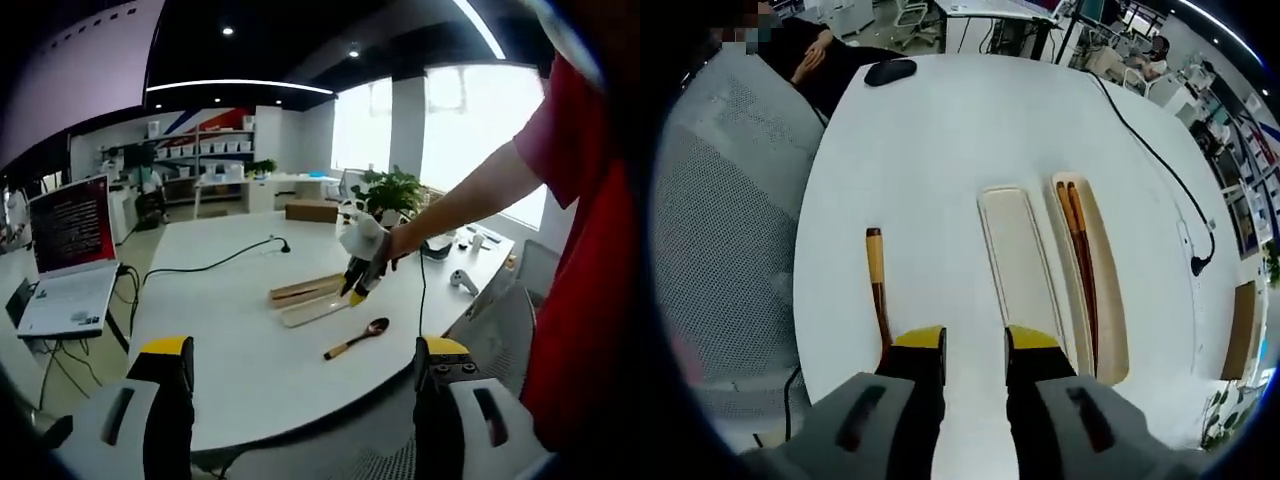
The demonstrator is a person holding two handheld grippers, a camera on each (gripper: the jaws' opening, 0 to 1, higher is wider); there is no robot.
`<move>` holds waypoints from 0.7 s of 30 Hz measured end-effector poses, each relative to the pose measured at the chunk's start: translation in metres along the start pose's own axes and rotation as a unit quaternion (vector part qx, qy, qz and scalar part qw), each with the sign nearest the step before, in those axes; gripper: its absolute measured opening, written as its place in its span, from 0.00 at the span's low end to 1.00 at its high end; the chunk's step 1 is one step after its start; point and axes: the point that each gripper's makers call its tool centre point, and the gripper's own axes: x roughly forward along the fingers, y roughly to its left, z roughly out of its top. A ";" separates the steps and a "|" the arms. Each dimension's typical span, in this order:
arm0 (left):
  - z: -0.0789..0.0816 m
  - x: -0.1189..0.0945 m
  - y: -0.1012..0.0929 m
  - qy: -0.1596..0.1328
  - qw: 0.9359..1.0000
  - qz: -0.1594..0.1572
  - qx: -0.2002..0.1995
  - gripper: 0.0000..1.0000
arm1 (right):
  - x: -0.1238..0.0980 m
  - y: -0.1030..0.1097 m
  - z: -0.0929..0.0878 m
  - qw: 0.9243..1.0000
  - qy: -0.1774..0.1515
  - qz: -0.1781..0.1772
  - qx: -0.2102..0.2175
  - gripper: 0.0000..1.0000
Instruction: Arrange the utensils inside the cutlery case until each visible utensil rests in its matching compartment.
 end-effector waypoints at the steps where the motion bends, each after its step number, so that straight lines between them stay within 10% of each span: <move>1: -0.001 -0.001 -0.001 0.001 1.000 -0.001 0.002 0.94 | 0.000 0.003 -0.001 1.000 0.000 0.000 0.001 0.20; 21: -0.010 -0.018 -0.009 0.013 1.000 -0.011 0.013 0.93 | 0.013 0.048 -0.008 1.000 -0.001 0.003 -0.006 0.21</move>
